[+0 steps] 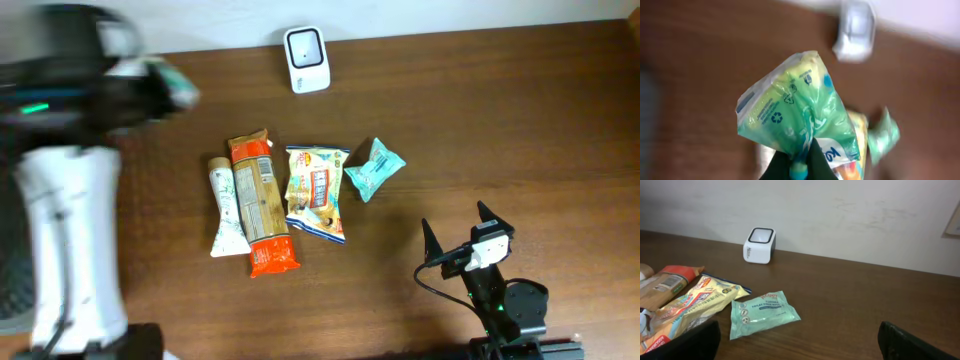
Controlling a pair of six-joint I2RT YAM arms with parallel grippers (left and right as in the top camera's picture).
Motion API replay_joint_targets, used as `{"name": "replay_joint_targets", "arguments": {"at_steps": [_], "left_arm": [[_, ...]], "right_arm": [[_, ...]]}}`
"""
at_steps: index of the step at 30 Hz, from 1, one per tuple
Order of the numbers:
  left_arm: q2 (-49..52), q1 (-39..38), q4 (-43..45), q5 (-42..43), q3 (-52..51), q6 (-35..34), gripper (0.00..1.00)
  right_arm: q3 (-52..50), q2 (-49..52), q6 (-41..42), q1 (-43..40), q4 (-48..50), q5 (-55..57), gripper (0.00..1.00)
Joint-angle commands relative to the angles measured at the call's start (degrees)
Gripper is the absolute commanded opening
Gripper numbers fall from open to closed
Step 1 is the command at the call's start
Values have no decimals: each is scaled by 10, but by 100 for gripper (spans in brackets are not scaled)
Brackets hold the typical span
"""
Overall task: Scan the item barcode
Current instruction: 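Take the small green box from the basket and place it below the wipes, then move the right gripper toward the mint-green wipes pack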
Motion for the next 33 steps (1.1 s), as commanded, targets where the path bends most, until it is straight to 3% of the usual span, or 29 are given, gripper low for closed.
{"name": "replay_joint_targets", "arguments": {"at_steps": [1,4,8,9,10,11,13,15,17,21,22,24,27,28,33], "left_arm": [[65,-163,48,6,-104,13,0],[156,-298,135,26,-169,-4,0],[210,-381,157,33,-169,-21,0],[210,-391,161,32,-170,-21,10],[210,-397,164,24,-170,-21,42],[210,-396,164,20,-170,-21,63],[205,-382,163,20,-162,-21,67],[181,-350,150,20,-131,-17,69],[124,-282,100,19,-70,37,70],[-4,-54,44,17,-37,184,82],[-20,-9,38,-8,-37,208,82],[-39,80,34,-117,-37,212,92],[-38,131,26,-129,-37,212,94],[-38,146,26,-129,-37,212,99],[-38,170,7,-131,-37,212,99]], "right_arm": [[-3,-3,6,4,-3,-3,99],[-3,-3,6,4,-3,-3,99],[-3,-3,6,4,-3,-3,99],[-3,-3,6,4,-3,-3,99],[-3,-3,6,4,-3,-3,99],[-3,-3,6,4,-3,-3,99],[-3,-3,6,4,-3,-3,99],[-3,-3,6,4,-3,-3,99],[-3,-3,6,4,-3,-3,99],[-3,-3,6,4,-3,-3,99],[-3,-3,6,4,-3,-3,99],[-3,-3,6,4,-3,-3,99],[-3,-3,6,4,-3,-3,99],[-3,-3,6,4,-3,-3,99],[-3,-3,6,4,-3,-3,99]]}}
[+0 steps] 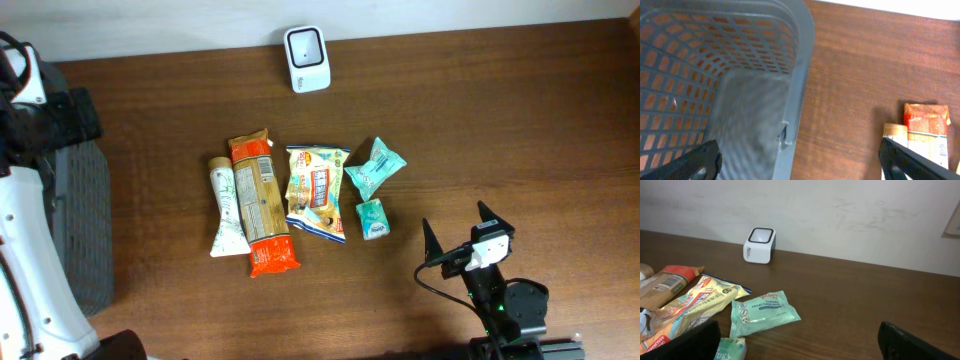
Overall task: Scan the item barcode
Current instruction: 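Move the right gripper toward the mint-green wipes pack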
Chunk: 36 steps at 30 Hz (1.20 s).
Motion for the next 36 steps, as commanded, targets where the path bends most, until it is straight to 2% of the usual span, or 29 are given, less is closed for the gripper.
{"name": "replay_joint_targets", "arguments": {"at_steps": [1,17,18,25,28,33,36], "left_arm": [[-8,1,-7,-6,3,7,99],[-8,1,-11,-6,3,7,99],[-8,1,-14,-6,3,7,99],[-8,1,-14,-6,3,7,99],[-8,1,-14,-6,3,7,99],[-8,1,-14,-6,3,7,99],[-8,1,-14,-6,3,7,99]], "right_arm": [[-3,-3,6,4,-4,-3,99],[-3,-3,6,4,-4,-3,99],[-3,-3,0,3,-4,24,99],[-3,-3,2,3,10,-18,99],[-2,-2,54,3,5,-56,99],[86,26,53,3,-44,-76,99],[180,129,51,3,-80,-88,99]]}}
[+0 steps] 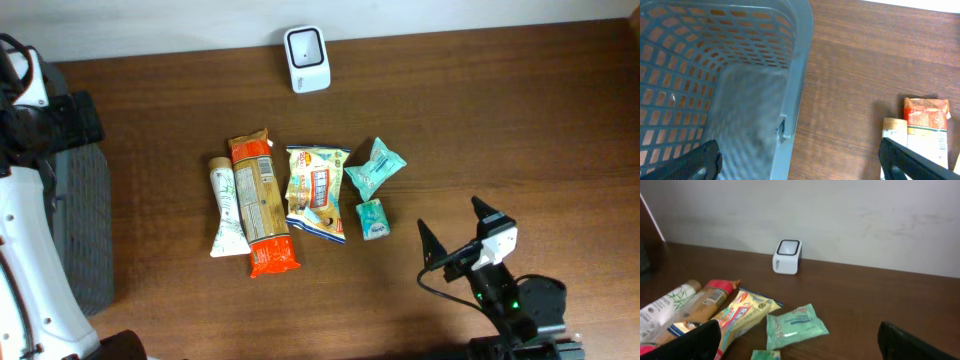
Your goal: Scan the item barcode
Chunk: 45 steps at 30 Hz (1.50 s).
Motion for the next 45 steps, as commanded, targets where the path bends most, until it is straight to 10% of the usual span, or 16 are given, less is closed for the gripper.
{"name": "replay_joint_targets", "arguments": {"at_steps": [1,10,13,17,27,32,35,40,45], "left_arm": [[-8,1,1,-6,3,7,99],[-8,1,1,-6,3,7,99],[-8,1,1,-6,3,7,99],[-8,1,1,-6,3,7,99],[-8,1,1,-6,3,7,99],[-8,1,1,-6,3,7,99],[-8,1,1,-6,3,7,99],[-8,1,1,-6,3,7,99],[-8,1,1,-6,3,7,99]], "right_arm": [[107,106,6,3,-49,-25,99],[584,616,-85,3,-437,-153,98],[591,765,55,3,-365,-219,94],[590,848,332,10,-361,10,85],[590,1026,367,82,-223,7,77],[590,1084,366,92,-217,17,58],[607,1081,304,87,-230,20,46],[731,1081,-152,86,-331,37,65],[814,1074,-186,101,-459,76,77]]}}
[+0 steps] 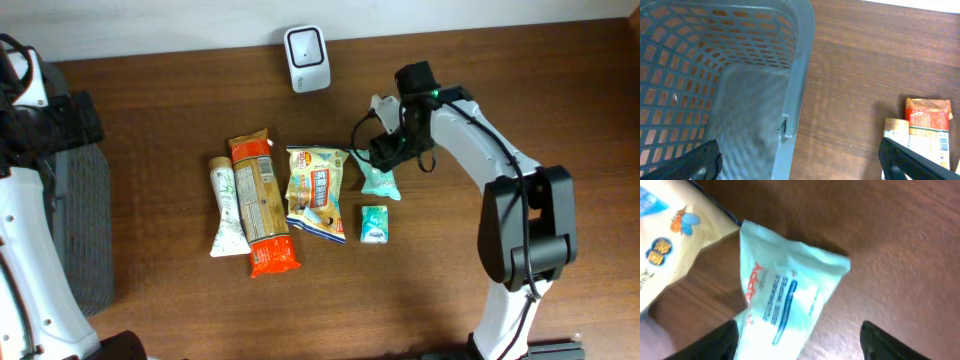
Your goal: Scan the item barcode
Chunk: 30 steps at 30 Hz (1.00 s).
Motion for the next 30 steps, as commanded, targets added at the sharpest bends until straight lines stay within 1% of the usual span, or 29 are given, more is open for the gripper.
{"name": "replay_joint_targets", "arguments": {"at_steps": [1,2,3,5,6,8,13,15,18,20,21,22,24,25,28,30], "left_arm": [[-7,1,1,-2,3,7,99],[-7,1,1,-2,3,7,99],[-7,1,1,-2,3,7,99],[-7,1,2,-2,3,7,99],[-7,1,1,-2,3,7,99],[-7,1,2,-2,3,7,99],[-7,1,1,-2,3,7,99],[-7,1,1,-2,3,7,99],[-7,1,1,-2,3,7,99],[-7,1,1,-2,3,7,99],[-7,1,1,-2,3,7,99],[-7,1,2,-2,3,7,99],[-7,1,1,-2,3,7,99],[-7,1,2,-2,3,7,99],[-7,1,1,-2,3,7,99],[-7,1,1,-2,3,7,99]], "right_arm": [[67,-7,10,26,-84,14,77],[65,-7,54,30,-101,14,78],[48,-6,119,26,-105,8,77],[16,-6,124,25,-105,-23,65],[10,-6,120,35,-103,-2,61],[9,-6,121,93,-83,145,60],[-12,-6,142,219,-22,370,60],[-31,3,142,234,-13,394,61],[-63,27,142,229,-3,417,61],[-82,31,166,225,12,445,61],[-90,31,170,222,25,445,57],[-99,31,174,221,32,445,47],[-114,31,174,221,55,445,23],[-119,31,175,221,68,445,4],[-106,18,204,221,56,433,4],[-66,-21,204,210,14,355,4]]}}
